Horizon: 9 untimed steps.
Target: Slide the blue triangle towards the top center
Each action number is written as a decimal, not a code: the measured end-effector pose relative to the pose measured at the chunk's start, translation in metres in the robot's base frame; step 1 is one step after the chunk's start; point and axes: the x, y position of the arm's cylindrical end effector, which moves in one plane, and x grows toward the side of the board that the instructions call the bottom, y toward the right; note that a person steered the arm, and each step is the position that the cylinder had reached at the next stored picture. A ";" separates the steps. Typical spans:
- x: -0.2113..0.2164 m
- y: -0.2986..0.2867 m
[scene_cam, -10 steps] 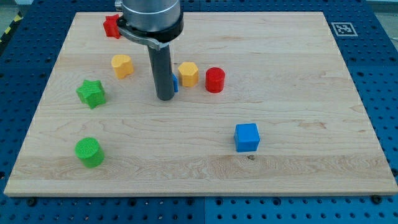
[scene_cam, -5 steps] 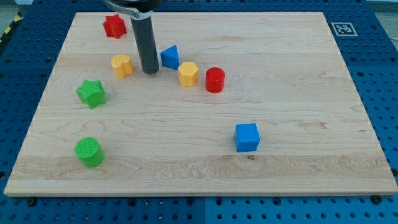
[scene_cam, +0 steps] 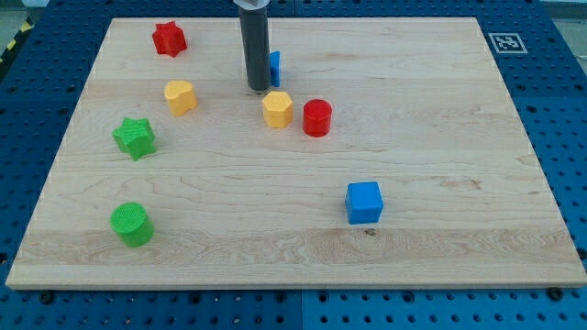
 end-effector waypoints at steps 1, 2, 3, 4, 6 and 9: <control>-0.006 0.004; -0.028 0.006; -0.034 0.013; -0.034 0.028; -0.022 0.046; -0.032 0.045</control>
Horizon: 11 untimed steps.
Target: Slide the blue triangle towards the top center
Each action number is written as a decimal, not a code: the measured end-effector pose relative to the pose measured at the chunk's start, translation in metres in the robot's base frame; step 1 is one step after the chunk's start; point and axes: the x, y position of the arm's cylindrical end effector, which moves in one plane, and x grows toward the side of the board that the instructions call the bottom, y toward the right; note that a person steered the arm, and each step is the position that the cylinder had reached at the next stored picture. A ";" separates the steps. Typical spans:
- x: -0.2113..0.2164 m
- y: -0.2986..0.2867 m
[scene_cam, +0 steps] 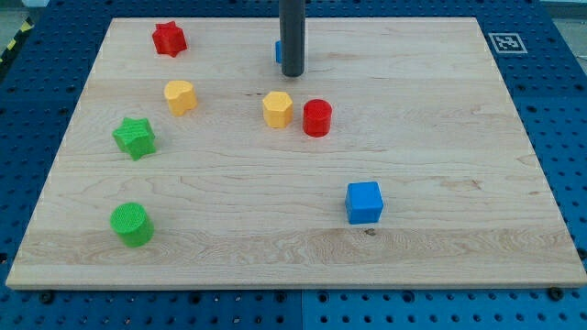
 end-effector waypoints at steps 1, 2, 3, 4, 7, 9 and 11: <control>-0.009 -0.002; -0.012 -0.001; -0.029 -0.020; -0.037 -0.029; -0.051 -0.011; -0.030 -0.003; -0.037 0.004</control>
